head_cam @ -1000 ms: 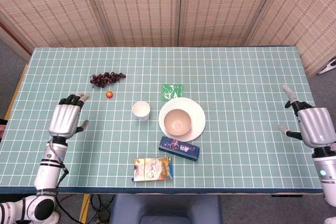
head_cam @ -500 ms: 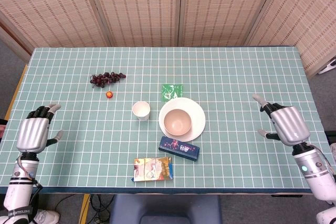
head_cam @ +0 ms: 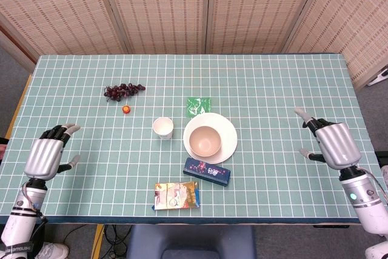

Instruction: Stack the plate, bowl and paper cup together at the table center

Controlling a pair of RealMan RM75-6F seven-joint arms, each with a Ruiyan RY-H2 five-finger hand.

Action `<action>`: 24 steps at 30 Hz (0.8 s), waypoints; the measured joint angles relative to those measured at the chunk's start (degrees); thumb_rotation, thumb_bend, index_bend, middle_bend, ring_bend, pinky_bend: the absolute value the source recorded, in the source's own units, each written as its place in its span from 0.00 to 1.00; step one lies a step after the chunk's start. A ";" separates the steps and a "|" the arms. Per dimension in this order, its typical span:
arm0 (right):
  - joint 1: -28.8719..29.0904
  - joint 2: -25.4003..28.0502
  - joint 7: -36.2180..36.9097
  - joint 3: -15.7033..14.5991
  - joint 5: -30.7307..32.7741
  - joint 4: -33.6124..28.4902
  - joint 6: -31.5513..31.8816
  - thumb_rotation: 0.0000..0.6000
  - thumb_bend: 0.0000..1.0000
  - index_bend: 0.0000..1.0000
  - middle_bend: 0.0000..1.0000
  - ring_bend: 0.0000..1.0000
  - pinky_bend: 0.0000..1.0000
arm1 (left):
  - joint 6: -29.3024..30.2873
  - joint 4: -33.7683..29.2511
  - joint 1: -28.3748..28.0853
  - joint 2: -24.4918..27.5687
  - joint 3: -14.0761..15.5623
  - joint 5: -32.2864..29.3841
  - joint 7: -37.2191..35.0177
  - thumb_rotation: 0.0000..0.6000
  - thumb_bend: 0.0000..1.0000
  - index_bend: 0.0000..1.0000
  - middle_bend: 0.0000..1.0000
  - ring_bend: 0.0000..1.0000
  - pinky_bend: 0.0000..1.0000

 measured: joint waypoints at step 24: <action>-5.40 2.32 -0.27 -0.82 1.44 -1.76 6.31 1.00 0.00 0.13 0.40 0.46 0.69 | -29.61 7.48 -25.07 -9.95 -7.53 -21.36 19.61 1.00 0.22 0.04 0.02 0.08 0.22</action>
